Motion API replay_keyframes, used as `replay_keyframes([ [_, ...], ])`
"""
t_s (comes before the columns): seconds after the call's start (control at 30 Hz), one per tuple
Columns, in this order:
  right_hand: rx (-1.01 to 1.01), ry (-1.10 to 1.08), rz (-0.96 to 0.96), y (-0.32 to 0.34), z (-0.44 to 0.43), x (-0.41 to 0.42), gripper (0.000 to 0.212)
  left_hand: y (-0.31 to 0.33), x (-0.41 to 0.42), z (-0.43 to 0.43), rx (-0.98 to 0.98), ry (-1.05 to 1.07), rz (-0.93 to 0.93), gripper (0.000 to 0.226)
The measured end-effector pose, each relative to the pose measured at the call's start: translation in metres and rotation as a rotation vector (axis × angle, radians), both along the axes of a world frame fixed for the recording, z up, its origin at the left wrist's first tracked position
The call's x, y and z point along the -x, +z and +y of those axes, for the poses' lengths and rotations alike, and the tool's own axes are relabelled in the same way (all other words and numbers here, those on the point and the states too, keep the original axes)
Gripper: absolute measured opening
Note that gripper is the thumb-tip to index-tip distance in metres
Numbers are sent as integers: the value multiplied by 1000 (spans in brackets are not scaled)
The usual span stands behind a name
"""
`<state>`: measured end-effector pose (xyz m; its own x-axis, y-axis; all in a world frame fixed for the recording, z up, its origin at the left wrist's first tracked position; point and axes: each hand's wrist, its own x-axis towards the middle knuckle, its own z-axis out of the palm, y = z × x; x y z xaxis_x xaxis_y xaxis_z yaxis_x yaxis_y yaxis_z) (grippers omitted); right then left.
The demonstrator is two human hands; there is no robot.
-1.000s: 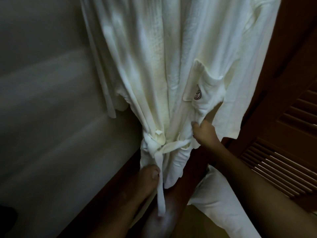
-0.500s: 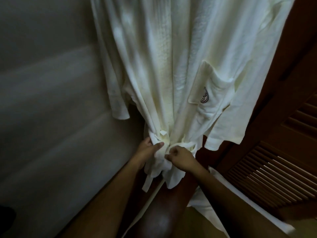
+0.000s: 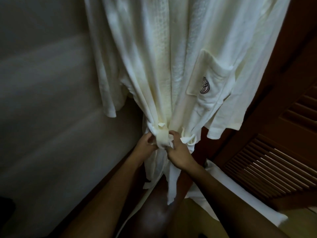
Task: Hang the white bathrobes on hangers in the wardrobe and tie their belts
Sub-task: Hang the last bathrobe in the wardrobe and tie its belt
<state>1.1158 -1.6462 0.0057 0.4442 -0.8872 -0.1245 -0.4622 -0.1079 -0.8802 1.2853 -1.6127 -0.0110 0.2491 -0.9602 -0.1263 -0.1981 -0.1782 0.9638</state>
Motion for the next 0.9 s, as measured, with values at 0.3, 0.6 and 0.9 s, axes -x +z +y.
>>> replay_keyframes([
  [0.3,-450,218,-235,32,-22,19,47,18,16,-7,-139,-29,108,30],
  [0.6,214,23,390,14,-47,51,17,21,-22,-2,-57,-46,-484,22],
  [0.9,513,-129,307,-28,-27,76,12,11,-26,21,-175,32,-790,19],
])
